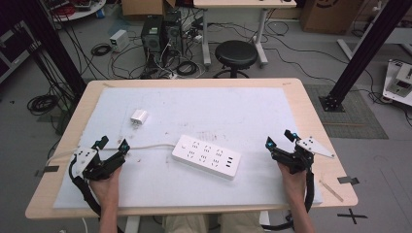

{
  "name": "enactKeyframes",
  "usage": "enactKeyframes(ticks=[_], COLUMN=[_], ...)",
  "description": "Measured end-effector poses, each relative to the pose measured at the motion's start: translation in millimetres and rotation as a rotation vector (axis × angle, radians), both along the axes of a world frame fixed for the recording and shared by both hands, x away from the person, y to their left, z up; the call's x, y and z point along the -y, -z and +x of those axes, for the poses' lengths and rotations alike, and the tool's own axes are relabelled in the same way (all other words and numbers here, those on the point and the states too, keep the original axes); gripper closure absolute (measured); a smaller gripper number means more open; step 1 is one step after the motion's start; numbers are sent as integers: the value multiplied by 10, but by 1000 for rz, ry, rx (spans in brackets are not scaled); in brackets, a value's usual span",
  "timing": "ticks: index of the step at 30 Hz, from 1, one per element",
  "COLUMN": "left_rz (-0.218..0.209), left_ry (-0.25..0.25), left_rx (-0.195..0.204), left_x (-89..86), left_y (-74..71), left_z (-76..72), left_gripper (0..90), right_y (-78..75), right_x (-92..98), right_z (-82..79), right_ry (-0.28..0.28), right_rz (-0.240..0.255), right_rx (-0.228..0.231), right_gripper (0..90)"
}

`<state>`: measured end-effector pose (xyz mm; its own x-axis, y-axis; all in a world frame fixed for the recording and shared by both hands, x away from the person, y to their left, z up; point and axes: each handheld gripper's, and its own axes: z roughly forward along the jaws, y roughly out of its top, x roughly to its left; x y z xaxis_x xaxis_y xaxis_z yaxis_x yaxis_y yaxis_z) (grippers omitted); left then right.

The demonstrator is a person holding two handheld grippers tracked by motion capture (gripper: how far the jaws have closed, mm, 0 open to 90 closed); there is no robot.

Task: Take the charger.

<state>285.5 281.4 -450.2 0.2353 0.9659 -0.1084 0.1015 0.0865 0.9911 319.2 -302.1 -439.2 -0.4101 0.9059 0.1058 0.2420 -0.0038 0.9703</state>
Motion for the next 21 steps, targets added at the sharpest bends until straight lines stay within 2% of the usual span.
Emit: enactKeyframes(ticks=[11, 21], left_rz=[19, 38], left_ry=[4, 7], left_rx=[-10, -50], left_x=[16, 48], left_y=[1, 8], left_z=[3, 55], left_gripper=[250, 223], right_y=[-3, -9], right_x=[-10, -36], right_z=[12, 12], right_ry=[-8, -20], right_rz=[-7, -27], right_rx=[-15, -23], right_gripper=[205, 205])
